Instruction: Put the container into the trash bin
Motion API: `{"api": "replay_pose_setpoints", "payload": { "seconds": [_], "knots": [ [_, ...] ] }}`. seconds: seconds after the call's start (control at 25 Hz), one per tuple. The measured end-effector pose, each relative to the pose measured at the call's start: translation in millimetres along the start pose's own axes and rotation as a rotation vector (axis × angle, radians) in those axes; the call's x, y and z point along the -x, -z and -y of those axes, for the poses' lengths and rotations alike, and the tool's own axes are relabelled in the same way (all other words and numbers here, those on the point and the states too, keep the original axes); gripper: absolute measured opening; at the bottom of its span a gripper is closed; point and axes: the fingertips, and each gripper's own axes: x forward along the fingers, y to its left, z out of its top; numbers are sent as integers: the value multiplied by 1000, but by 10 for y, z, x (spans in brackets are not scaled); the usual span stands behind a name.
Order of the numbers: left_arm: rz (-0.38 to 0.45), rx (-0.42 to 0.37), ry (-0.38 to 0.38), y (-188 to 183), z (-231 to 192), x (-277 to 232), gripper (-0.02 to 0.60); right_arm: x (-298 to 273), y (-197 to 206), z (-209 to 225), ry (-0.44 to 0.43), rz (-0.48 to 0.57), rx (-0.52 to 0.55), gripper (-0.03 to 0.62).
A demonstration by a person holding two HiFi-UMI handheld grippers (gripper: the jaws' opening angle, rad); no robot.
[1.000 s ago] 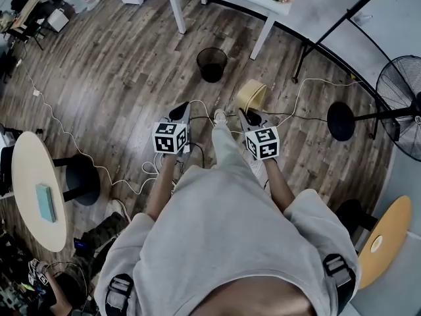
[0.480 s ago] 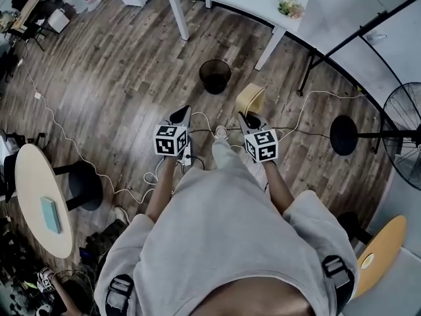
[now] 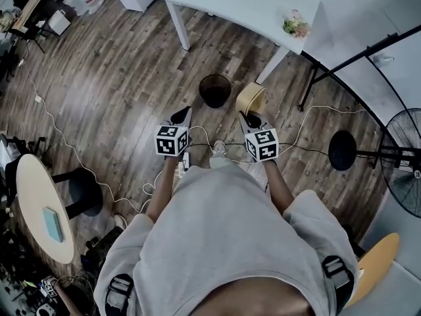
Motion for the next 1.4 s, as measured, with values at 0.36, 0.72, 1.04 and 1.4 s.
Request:
{"api": "replay_pose_setpoints", "payload": {
  "seconds": [0.36, 0.72, 1.04, 1.4],
  "knots": [
    [-10, 4, -30, -303, -217, -420, 11, -444, -266, 412, -44, -3, 10, 26],
    [-36, 21, -70, -375, -383, -482, 11, -690, -343, 503, -86, -22, 4, 26],
    [-61, 50, -89, -276, -506, -443, 11, -812, -289, 448, -101, -50, -9, 26],
    [-66, 62, -66, -203, -658, -555, 11, -988, -239, 347, -109, -86, -2, 26]
  ]
}}
